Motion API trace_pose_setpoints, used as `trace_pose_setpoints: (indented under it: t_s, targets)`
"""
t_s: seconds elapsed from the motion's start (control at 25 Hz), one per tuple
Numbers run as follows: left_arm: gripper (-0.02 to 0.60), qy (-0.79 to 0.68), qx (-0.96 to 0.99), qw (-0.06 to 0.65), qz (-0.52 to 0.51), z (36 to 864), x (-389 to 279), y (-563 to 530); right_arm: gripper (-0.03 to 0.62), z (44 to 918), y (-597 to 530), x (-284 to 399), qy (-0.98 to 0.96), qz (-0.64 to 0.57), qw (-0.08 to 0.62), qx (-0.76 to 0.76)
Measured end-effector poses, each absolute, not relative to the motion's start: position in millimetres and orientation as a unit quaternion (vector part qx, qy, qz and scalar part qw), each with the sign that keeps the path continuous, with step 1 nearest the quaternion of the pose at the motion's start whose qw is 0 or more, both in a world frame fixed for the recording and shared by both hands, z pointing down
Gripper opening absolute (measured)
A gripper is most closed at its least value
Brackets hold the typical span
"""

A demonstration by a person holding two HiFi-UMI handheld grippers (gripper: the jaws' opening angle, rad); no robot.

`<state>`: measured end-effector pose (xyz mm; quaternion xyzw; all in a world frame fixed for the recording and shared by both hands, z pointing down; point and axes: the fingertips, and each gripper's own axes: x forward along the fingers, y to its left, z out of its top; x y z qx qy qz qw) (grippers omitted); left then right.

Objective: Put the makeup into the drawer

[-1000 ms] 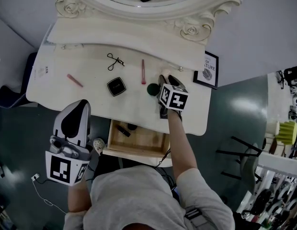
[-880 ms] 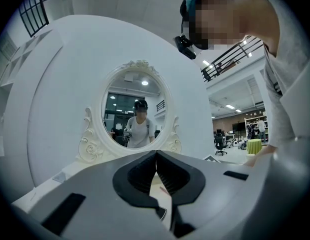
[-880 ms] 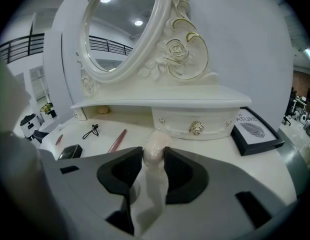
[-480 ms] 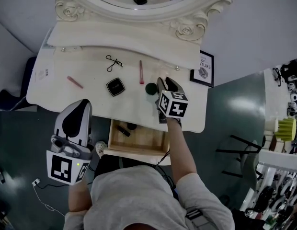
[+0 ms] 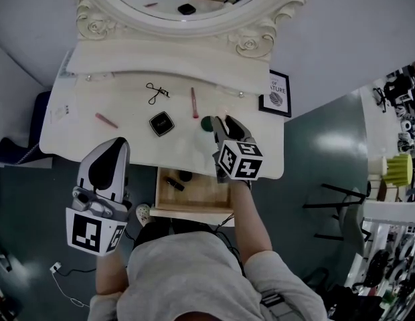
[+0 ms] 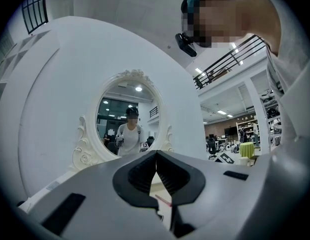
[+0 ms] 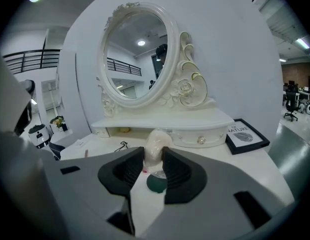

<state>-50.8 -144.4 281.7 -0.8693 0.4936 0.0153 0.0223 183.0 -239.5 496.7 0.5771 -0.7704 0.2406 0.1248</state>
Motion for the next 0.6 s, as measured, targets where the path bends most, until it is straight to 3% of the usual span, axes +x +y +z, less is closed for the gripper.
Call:
trace_pose_setpoints:
  t_s: [0.6]
  targets:
    - [0.015,0.457,-0.888,0.031,0.029,265.3,-60.7,-131.0,0.126,442.4,-188.5,170.9,-0.770,0.217,0.062,0.596]
